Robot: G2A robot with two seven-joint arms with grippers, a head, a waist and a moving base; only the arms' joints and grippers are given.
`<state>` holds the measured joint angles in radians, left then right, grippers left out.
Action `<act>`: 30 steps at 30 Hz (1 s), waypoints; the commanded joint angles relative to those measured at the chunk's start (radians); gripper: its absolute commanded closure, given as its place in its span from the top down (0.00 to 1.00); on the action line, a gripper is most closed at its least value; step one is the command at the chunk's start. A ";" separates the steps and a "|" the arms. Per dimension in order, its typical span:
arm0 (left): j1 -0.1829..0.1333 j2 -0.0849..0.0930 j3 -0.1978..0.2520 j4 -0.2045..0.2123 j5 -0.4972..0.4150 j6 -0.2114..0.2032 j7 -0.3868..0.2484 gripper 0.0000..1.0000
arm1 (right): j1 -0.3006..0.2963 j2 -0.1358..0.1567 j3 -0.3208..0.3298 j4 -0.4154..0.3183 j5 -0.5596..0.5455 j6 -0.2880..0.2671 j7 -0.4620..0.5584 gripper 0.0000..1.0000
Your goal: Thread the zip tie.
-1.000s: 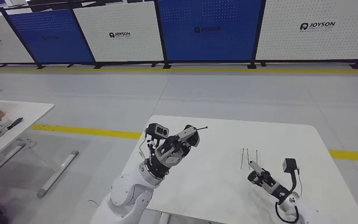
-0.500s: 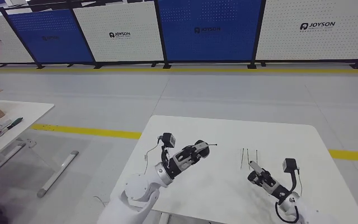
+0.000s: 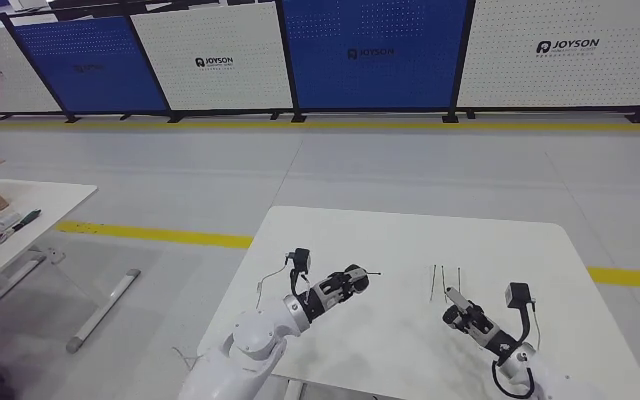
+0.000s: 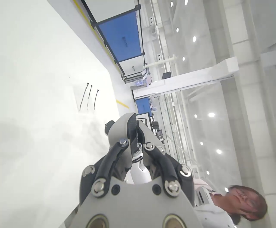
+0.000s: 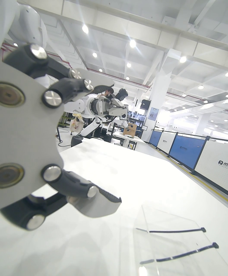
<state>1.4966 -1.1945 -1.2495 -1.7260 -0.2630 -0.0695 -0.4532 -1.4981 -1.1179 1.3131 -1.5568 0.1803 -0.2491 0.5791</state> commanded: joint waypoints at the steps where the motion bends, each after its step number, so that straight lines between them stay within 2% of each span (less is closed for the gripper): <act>1: 0.000 0.000 0.001 0.001 0.004 0.001 0.002 0.00 | 0.000 0.000 0.000 0.000 0.000 0.000 0.000 1.00; 4: -0.015 0.007 0.013 0.024 0.098 0.038 -0.028 0.00 | 0.000 0.000 0.000 0.000 0.000 0.000 0.000 1.00; 5: -0.022 0.011 0.019 0.047 0.153 0.066 -0.047 0.00 | 0.000 0.000 0.000 0.000 0.000 0.000 0.000 1.00; 6: -0.027 0.013 0.024 0.061 0.182 0.078 -0.063 0.00 | 0.000 0.000 0.000 0.000 0.000 0.000 0.000 1.00; 9: -0.040 0.018 0.036 0.111 0.226 0.115 -0.099 0.00 | 0.000 0.000 0.000 0.000 0.000 0.000 0.000 1.00; 12: -0.055 0.018 0.044 0.157 0.224 0.133 -0.105 0.00 | 0.000 0.000 0.000 0.000 0.000 0.000 0.000 1.00; 15: -0.070 0.017 0.052 0.182 0.192 0.126 -0.115 0.00 | 0.000 0.000 0.000 0.000 0.000 0.000 0.000 1.00; 17: -0.069 0.015 0.049 0.179 0.151 0.113 -0.104 0.00 | 0.000 0.000 0.000 0.000 0.000 0.000 0.000 1.00; 26: -0.069 0.015 0.049 0.179 0.151 0.113 -0.104 0.00 | 0.000 0.000 0.000 0.000 0.000 0.000 0.000 1.00; 28: -0.065 0.014 0.055 0.169 0.135 0.102 -0.105 0.00 | 0.000 0.000 0.000 0.000 0.000 0.000 0.000 1.00; 30: -0.052 0.015 0.047 0.138 0.102 0.072 -0.107 0.00 | 0.000 0.000 0.000 0.000 0.000 0.000 0.000 1.00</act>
<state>1.4379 -1.1804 -1.1982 -1.5729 -0.1470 0.0165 -0.5578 -1.4981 -1.1179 1.3131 -1.5568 0.1803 -0.2491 0.5791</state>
